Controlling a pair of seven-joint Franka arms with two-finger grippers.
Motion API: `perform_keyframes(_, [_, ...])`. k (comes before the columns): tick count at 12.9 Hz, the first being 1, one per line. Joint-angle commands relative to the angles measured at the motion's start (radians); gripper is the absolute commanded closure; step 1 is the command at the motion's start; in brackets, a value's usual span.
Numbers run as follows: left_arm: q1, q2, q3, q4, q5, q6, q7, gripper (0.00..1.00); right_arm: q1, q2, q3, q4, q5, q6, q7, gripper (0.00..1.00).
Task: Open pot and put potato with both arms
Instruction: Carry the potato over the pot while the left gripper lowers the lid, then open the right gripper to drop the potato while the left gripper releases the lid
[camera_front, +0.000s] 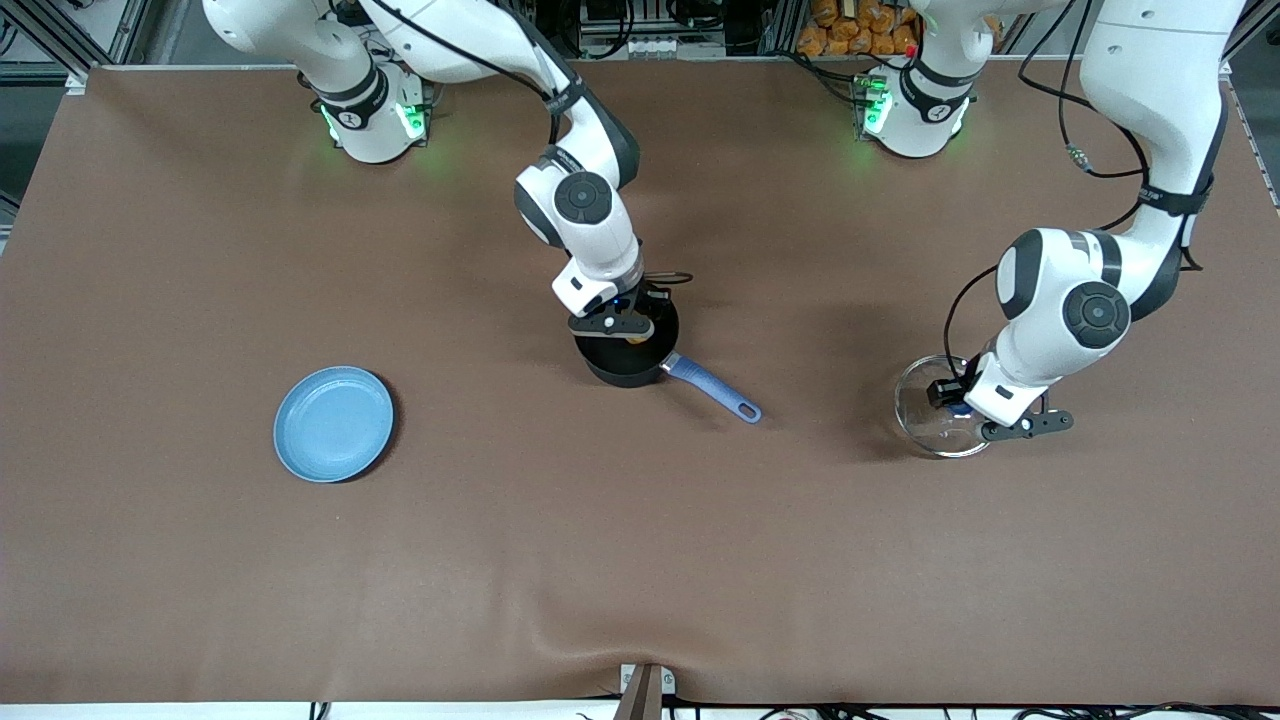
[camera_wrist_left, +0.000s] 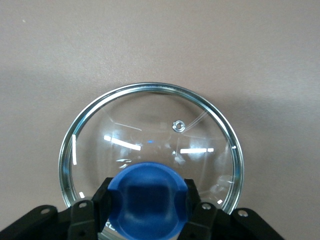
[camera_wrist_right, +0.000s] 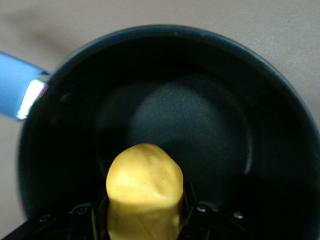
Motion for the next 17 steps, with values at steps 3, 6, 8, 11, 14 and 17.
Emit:
perform_keyframes(3, [0.021,0.018,-0.012,-0.021,-0.006,0.047,0.024,1.0,-0.011,0.028,-0.015,0.053,-0.006,-0.012,0.011,1.0])
perform_keyframes(6, [0.021,0.015,-0.012,-0.02,-0.006,0.047,0.024,0.0,-0.015,0.055,-0.02,0.07,-0.026,-0.015,0.006,1.0])
perform_keyframes(8, [0.021,-0.003,-0.012,-0.018,-0.006,0.046,0.023,0.0,-0.037,0.052,-0.018,0.082,-0.026,-0.027,-0.002,0.2])
perform_keyframes(11, [0.012,-0.1,-0.024,-0.004,-0.006,0.006,0.014,0.0,-0.067,0.035,-0.021,0.153,-0.032,-0.177,-0.026,0.0])
perform_keyframes(14, [0.013,-0.178,-0.076,0.13,-0.019,-0.21,0.009,0.0,-0.08,-0.05,-0.047,0.208,-0.034,-0.375,-0.078,0.0])
perform_keyframes(17, [0.015,-0.214,-0.098,0.284,-0.02,-0.395,0.011,0.0,-0.11,-0.156,-0.098,0.208,-0.034,-0.53,-0.172,0.0])
